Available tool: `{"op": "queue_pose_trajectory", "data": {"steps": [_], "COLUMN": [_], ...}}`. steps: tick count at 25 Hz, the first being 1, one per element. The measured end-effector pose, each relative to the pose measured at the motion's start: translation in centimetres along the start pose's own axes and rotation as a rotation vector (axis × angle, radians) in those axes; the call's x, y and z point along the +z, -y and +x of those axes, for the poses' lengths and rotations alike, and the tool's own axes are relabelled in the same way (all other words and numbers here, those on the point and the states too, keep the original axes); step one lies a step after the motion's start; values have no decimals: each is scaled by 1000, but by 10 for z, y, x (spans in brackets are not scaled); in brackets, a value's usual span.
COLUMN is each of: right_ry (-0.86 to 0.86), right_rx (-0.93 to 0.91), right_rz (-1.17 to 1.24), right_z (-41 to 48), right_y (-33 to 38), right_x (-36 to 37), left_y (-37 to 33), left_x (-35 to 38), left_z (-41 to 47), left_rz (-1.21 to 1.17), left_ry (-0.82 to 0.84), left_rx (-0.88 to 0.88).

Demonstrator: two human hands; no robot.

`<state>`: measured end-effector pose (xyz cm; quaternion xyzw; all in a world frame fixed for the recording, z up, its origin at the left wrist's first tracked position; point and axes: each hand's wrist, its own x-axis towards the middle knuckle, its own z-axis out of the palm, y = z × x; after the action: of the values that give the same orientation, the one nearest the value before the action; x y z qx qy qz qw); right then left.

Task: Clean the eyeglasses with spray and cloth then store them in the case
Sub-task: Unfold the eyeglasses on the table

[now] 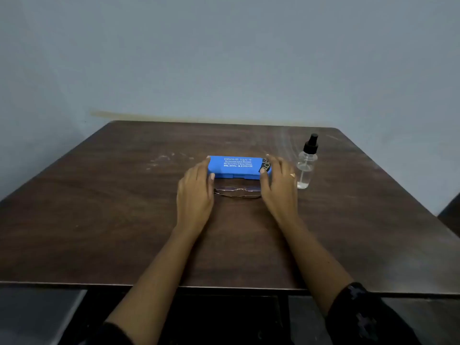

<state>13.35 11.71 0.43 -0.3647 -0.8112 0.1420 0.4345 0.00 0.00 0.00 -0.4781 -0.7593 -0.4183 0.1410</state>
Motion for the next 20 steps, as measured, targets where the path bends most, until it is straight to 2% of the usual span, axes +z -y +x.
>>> {"op": "queue_pose_trajectory", "data": {"steps": [5,9,12,16,20], "right_ry": [30,11,-16,-4,37], "right_rx": [129,219,293,303,322], "right_rz": [160,268,291,306,312], "right_z": [-2,-2,-3,-3,-4], "right_y": [-9,-10,-10,-8,-11], "right_x": [-3,-8,-10,-10,-10], "left_y": [8,13,16,16,16], "left_x": [1,3,3,3,3], "left_z": [0,0,-1,-1,0], "left_rz": [-207,-264,-261,-286,-207], "left_ry": [12,42,89,96,119], "left_rx": [-194,-301,-315,-337,-301]}}
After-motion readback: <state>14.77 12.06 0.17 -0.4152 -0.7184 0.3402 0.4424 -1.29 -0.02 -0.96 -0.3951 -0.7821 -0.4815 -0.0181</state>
